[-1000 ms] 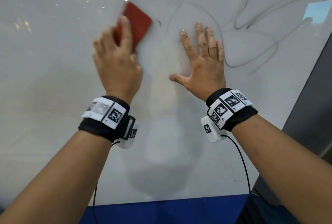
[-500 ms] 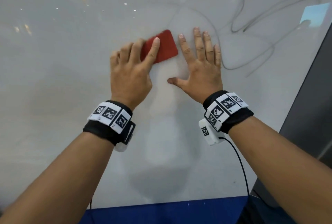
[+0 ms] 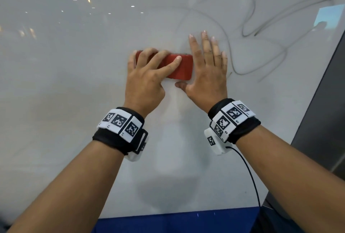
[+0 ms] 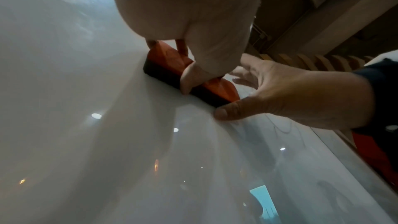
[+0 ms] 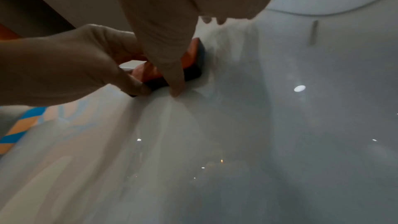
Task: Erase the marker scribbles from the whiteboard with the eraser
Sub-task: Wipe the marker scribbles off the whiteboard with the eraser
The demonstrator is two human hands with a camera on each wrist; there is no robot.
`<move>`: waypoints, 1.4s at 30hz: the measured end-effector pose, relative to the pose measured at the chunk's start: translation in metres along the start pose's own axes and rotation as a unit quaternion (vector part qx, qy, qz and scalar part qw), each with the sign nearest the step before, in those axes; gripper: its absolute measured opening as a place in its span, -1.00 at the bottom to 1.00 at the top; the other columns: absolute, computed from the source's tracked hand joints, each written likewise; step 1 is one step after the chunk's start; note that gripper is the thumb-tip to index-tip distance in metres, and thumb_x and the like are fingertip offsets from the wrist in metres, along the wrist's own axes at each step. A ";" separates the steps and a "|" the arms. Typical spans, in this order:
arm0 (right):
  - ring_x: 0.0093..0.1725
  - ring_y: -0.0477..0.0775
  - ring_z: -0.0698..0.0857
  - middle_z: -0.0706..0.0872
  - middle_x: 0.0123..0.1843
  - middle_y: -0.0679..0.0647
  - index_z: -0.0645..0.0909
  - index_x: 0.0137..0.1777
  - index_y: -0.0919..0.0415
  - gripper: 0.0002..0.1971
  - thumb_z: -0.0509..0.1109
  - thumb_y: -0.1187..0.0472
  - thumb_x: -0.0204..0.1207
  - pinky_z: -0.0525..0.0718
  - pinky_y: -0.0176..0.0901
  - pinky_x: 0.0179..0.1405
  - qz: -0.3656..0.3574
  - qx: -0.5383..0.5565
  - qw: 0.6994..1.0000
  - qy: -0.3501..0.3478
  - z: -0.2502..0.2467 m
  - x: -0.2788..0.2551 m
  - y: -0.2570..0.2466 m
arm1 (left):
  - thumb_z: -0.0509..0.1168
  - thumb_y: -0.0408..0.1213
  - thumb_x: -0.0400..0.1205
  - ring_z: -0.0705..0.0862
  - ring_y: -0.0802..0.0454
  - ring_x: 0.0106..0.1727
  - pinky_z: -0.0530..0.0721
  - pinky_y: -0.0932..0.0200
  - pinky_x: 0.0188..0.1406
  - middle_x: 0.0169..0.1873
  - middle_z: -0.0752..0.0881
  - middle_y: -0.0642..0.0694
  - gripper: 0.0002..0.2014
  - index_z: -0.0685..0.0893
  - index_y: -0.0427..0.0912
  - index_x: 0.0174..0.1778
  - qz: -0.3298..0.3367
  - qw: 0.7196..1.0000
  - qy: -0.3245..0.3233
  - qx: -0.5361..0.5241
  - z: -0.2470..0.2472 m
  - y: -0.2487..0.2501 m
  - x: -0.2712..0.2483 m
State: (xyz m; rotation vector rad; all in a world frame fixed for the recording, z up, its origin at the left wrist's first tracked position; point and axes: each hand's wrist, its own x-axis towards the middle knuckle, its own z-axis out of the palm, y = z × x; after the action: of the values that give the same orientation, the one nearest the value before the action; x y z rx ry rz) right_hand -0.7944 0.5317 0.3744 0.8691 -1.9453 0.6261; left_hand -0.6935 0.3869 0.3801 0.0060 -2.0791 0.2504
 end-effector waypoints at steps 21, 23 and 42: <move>0.19 0.26 0.47 0.61 0.31 0.30 0.61 0.45 0.01 -0.49 0.50 0.14 0.47 0.57 0.19 0.18 -0.039 0.011 0.992 0.123 0.023 -0.034 0.017 | 0.29 0.08 0.65 -0.20 -0.22 0.73 0.01 -0.69 0.47 0.74 -0.17 -0.13 -0.17 -0.06 0.11 0.74 -0.206 0.977 -0.057 0.020 -0.002 0.013 0.010; 0.18 0.30 0.51 0.60 0.30 0.32 0.61 0.45 0.03 -0.50 0.50 0.16 0.48 0.58 0.22 0.19 0.006 0.018 0.987 0.159 0.020 -0.034 0.029 | 0.27 0.09 0.66 -0.19 -0.23 0.73 0.03 -0.70 0.46 0.74 -0.16 -0.14 -0.17 -0.08 0.10 0.74 -0.211 0.976 -0.054 0.020 0.002 0.015 0.008; 0.18 0.31 0.48 0.59 0.32 0.31 0.52 0.44 -0.03 -0.42 0.48 0.28 0.41 0.52 0.18 0.15 -0.023 0.000 0.993 0.112 0.026 -0.081 0.067 | 0.21 -0.01 0.65 -0.24 -0.30 0.72 -0.04 -0.75 0.43 0.73 -0.20 -0.23 -0.15 -0.17 -0.02 0.75 -0.247 0.968 -0.044 0.004 0.020 0.033 0.012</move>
State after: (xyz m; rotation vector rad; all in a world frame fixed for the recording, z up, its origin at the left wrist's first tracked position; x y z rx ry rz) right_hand -0.8306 0.5822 0.2852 0.8058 -1.7187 0.6664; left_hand -0.7199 0.4164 0.3755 0.5409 -2.0896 -0.0495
